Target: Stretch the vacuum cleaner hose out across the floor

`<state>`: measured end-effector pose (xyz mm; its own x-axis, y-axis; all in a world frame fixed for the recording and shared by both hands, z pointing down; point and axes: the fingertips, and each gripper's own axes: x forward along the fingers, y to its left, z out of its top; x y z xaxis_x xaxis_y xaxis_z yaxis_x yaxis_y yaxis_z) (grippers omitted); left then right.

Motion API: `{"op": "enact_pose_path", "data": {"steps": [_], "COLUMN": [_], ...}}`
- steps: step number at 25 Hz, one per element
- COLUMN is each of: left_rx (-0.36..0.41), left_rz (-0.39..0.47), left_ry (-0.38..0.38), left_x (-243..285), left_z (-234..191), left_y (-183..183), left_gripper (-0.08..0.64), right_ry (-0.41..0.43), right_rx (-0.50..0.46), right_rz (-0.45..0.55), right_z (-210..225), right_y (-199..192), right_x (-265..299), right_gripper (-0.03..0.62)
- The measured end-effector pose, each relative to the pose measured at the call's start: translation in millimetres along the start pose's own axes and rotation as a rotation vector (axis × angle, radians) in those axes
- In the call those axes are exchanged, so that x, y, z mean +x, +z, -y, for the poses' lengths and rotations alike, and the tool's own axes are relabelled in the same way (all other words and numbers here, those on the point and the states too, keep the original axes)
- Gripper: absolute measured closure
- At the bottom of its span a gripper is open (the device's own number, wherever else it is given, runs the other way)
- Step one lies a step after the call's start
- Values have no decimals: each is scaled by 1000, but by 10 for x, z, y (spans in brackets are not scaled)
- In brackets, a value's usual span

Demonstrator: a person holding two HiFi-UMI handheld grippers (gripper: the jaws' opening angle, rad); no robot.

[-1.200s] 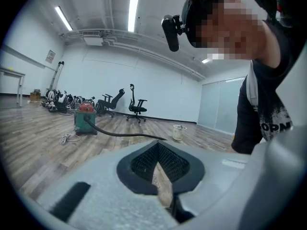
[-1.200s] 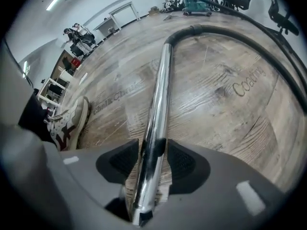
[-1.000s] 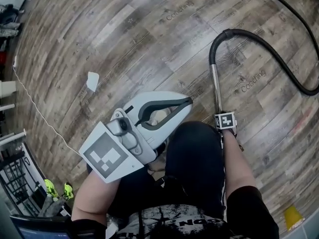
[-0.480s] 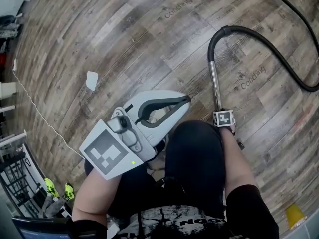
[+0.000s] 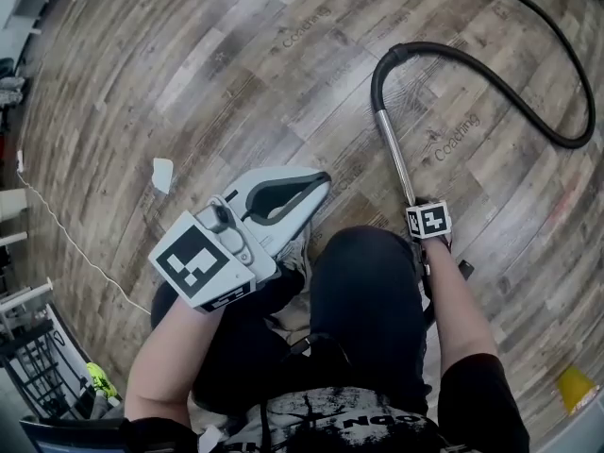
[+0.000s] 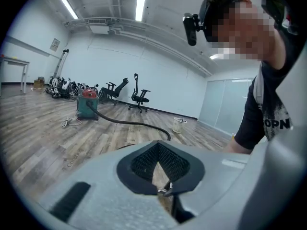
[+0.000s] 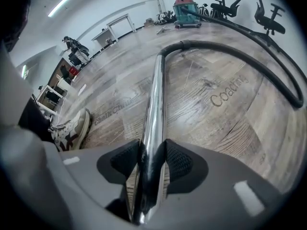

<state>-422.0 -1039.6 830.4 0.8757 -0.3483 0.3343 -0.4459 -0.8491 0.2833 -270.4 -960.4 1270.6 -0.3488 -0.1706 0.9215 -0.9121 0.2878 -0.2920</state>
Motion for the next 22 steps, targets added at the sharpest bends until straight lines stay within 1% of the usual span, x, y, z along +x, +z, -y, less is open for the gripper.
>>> {"op": "enact_pose_path", "data": {"steps": [2,4,5,6,7,10,11,12,14,15,18,19,20,22], "left_rx": [-25,-59,-92,-142,-211,-484,-562,-623,-715,-746,-791,-823,-873,-1025], "left_rz": [-46,-97,-129,-161,-192,-273,-292,-304,-300,-293,-295,-284,-260,-170], "left_ry": [-7,-26,-40,-55,-69,-109,-116,-118,-115,-116,-142,-153,-158,-155], "left_x": [134,366,513,677,849,1320,1454,1583,1838,1963,2289,2379,2453,2570], "left_z": [-106,-209,-258,-310,-365,-459,-459,-449,-424,-407,-285,-249,-235,-275], "left_y": [-89,-231,-348,-499,-685,-1380,-1610,-1816,-2133,-2252,-2501,-2538,-2558,-2565], "left_gripper": [557,478,454,424,413,370,362,353,348,337,336,333,327,319], "right_ry": [1,-7,-10,-13,-16,-19,-20,-21,-29,-34,-45,-45,-41,-23], "right_rx": [-14,-32,-42,-53,-62,-81,-88,-96,-118,-128,-149,-152,-153,-155], "right_rz": [14,26,29,31,32,25,20,16,7,2,-12,-14,-15,-15], "right_z": [80,170,205,235,258,274,274,280,316,337,360,354,331,251], "right_y": [62,108,126,145,162,201,205,205,218,234,282,297,309,322], "right_x": [-164,-341,-426,-505,-577,-745,-798,-856,-985,-1047,-1193,-1230,-1262,-1321], "right_gripper": [413,413,414,414,414,414,414,414,414,414,414,414,414,414]}}
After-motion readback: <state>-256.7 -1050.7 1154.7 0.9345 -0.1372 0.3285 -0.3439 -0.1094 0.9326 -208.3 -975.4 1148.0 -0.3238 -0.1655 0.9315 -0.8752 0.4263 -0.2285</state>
